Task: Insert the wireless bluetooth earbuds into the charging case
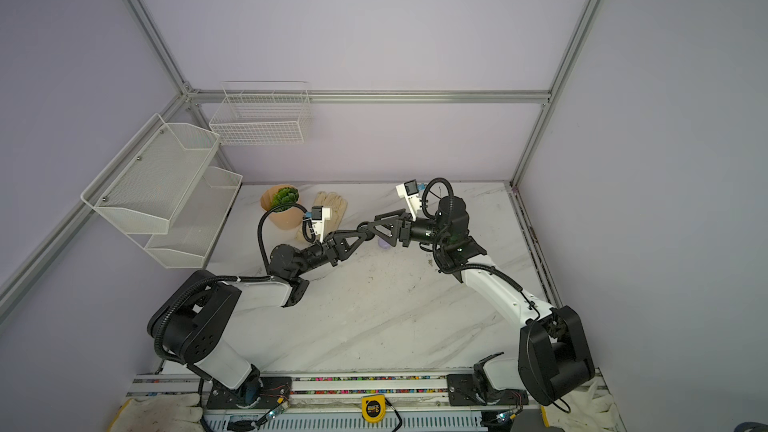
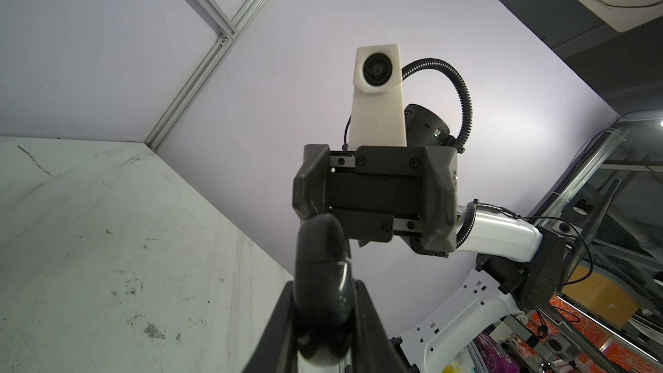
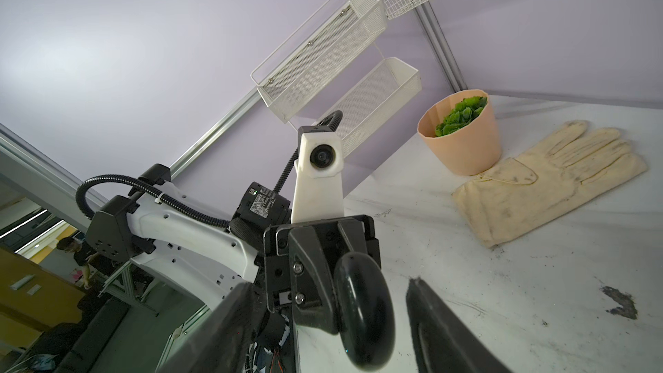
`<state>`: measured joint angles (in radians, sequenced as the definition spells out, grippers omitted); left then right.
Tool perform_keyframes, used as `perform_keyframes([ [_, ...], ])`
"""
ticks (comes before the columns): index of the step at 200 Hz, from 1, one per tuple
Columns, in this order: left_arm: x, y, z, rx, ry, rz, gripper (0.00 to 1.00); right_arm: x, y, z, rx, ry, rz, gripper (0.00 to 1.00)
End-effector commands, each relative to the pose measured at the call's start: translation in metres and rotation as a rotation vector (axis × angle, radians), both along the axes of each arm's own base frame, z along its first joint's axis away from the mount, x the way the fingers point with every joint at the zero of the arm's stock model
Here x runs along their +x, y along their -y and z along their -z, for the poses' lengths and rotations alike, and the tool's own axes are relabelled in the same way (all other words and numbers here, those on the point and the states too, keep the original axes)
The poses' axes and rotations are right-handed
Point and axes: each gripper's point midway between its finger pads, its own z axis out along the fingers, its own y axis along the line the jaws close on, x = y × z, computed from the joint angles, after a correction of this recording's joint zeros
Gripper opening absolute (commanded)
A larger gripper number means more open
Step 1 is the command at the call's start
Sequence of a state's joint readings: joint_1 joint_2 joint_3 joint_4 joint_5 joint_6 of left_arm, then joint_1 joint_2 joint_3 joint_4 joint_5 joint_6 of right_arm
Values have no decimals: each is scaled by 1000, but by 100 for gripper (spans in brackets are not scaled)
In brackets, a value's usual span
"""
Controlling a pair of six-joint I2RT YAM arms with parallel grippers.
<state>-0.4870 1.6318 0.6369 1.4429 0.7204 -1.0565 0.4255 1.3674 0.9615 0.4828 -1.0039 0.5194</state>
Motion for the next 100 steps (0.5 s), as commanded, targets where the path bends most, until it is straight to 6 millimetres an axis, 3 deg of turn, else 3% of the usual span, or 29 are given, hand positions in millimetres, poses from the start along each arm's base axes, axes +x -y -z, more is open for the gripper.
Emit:
perform_keyframes([
  [1,-16,-3,-22,-35,82,27,0,-2,-5,-9,22,22,-49,70],
  [30,-15,-2,-21,-34,78,30,0,-7,-13,-8,29,13,-85,58],
  [100,-13,-2,-17,-31,73,15,0,-10,-17,-6,24,3,-114,42],
])
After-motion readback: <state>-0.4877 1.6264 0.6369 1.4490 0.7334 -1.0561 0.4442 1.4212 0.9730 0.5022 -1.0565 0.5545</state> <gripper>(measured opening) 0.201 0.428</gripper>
